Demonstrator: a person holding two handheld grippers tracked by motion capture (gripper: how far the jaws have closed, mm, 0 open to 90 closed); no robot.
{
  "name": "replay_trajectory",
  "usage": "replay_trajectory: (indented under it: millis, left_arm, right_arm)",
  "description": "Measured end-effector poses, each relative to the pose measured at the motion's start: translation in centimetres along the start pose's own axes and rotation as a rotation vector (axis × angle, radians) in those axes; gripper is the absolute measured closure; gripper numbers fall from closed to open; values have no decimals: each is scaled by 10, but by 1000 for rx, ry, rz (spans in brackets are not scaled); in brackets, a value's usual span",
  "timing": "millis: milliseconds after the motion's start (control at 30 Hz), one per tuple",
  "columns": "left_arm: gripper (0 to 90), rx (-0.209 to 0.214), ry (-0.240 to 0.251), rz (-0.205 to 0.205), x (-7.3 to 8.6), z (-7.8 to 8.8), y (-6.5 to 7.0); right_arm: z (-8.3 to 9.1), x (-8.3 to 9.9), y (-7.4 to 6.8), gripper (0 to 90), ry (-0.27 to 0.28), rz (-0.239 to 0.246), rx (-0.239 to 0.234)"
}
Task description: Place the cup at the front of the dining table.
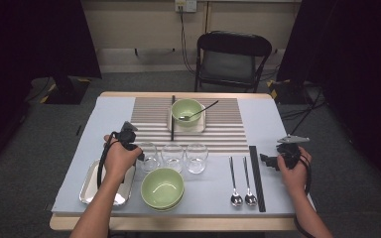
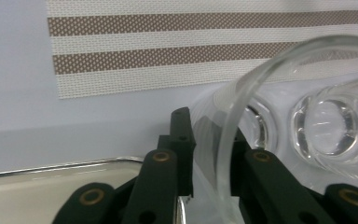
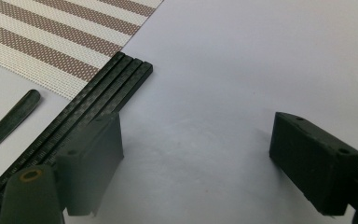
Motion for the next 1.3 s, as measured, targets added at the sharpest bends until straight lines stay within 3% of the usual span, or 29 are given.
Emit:
replay_trajectory:
  millis: [233,333,700,1267,1300]
  left_arm:
    - [838,41,-2,43,0,0,-5]
    - [839,41,0,41,1,1,-7]
    - [847,118,69,86,0,8,-13]
    - [850,110,184,87,-11,26,-19]
    - [850,107,190,106,-12,26,-19]
  right_arm:
    - [0,0,0,162,0,-2,0]
    - [0,0,0,162,-1,-1,0]
    - [0,0,0,162,-1,-3,0]
    - [0,0,0,162,-1,-1,0]
    - [0,0,0,162,-1,-2,-1]
Point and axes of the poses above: each handheld gripper's, and its own axes: z roughly backward along the jaws, x roughly out of its underside, y roughly to its right, the point moved 6 cm from there along -z, roughly forward along the jaws, and after that the axes turned 14 degrees about -z, right-handed, at the moved point
